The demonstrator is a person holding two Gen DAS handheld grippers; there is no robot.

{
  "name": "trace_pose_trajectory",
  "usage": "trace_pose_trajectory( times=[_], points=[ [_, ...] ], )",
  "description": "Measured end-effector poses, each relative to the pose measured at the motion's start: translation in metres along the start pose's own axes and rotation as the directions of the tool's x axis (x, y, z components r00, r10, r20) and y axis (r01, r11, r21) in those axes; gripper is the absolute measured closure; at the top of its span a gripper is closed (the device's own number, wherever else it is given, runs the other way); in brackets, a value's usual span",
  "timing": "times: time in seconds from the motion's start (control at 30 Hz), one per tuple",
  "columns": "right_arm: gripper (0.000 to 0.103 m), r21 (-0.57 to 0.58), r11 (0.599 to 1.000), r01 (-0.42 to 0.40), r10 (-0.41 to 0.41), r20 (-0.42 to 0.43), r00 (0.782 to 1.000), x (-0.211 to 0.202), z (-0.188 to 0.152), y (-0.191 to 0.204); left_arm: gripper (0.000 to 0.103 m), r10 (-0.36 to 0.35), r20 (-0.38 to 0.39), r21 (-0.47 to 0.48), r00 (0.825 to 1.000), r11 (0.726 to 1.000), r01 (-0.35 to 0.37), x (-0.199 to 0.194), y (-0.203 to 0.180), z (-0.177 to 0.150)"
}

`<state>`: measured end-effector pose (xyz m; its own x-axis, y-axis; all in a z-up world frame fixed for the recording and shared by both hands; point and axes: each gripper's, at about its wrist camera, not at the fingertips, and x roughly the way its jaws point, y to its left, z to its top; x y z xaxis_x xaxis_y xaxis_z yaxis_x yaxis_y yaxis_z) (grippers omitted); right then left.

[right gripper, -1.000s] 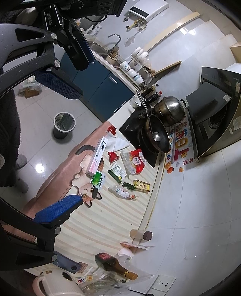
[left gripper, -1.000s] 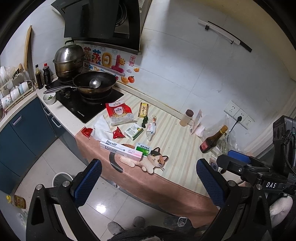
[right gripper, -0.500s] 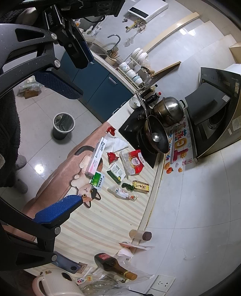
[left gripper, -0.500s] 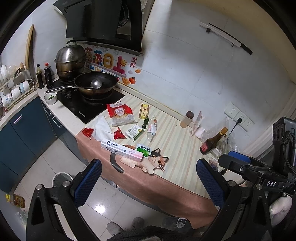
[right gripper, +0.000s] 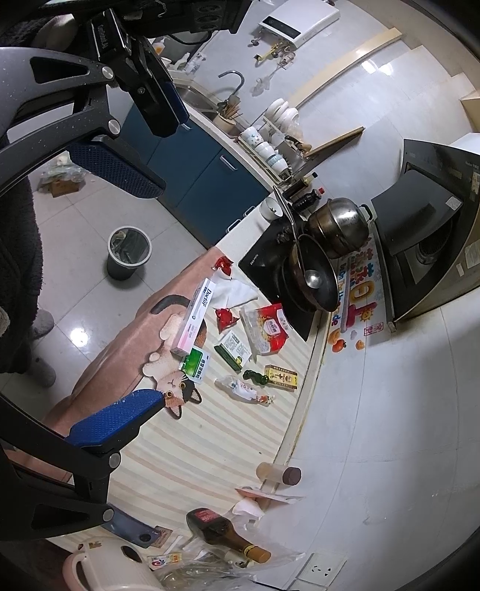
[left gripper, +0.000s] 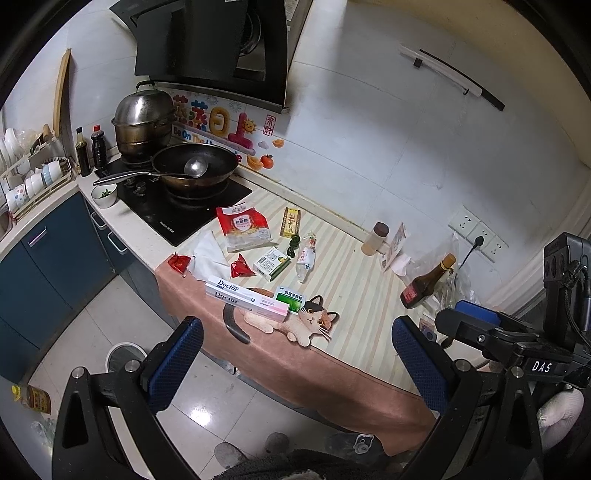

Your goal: Collect trash

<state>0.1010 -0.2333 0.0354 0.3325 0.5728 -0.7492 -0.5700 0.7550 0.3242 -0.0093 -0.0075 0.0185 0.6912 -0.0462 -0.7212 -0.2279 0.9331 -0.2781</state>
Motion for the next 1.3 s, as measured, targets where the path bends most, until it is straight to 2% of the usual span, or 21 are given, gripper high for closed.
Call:
trace_pose_trajectory(
  times=[0.57,0.9,0.97,1.03,1.07,1.13,1.2,1.3],
  points=[
    [0.0,-0.017,1.0,-0.005,0.005,-0.004,1.0,0.003,-0.006,0.015,0.0,-0.023,-0.004,-0.009,1.0,1.0,0.023,-0.007,0.009,-0.006],
    [0.0,0.025,1.0,0.013,-0.013,0.004,1.0,0.012,-0.013,0.028,0.0,-0.028,-0.014,0.011,0.999,1.0,0.029,-0.003,0.021,-0.003],
    [0.0,0.061,0.998,0.033,-0.035,0.023,0.999,0.015,-0.013,0.026,0.0,0.026,-0.001,0.019,1.0,0.999,-0.026,0.005,0.025,0.001],
    [0.0,0.105,0.99,0.095,-0.101,0.053,0.993,0.023,-0.012,0.02,0.0,0.141,0.035,0.034,0.989,0.989,-0.142,0.021,0.031,0.009],
    [0.0,0.125,0.983,0.132,-0.141,0.065,0.988,0.028,-0.011,0.016,0.0,0.2,0.05,0.041,0.979,0.979,-0.202,0.031,0.035,0.013],
    [0.0,0.15,0.968,0.203,-0.217,0.079,0.973,0.045,-0.005,0.005,0.0,0.332,0.053,0.047,0.942,0.941,-0.334,0.065,0.044,0.025],
    [0.0,0.176,0.937,0.301,-0.314,0.051,0.948,0.075,0.003,-0.016,0.0,0.373,-0.025,0.033,0.928,0.928,-0.372,0.106,0.06,0.035],
    [0.0,0.232,0.906,0.355,-0.358,-0.028,0.933,0.127,0.016,-0.056,0.0,0.36,-0.19,-0.028,0.913,0.928,-0.371,0.178,0.09,0.042]
  ],
)
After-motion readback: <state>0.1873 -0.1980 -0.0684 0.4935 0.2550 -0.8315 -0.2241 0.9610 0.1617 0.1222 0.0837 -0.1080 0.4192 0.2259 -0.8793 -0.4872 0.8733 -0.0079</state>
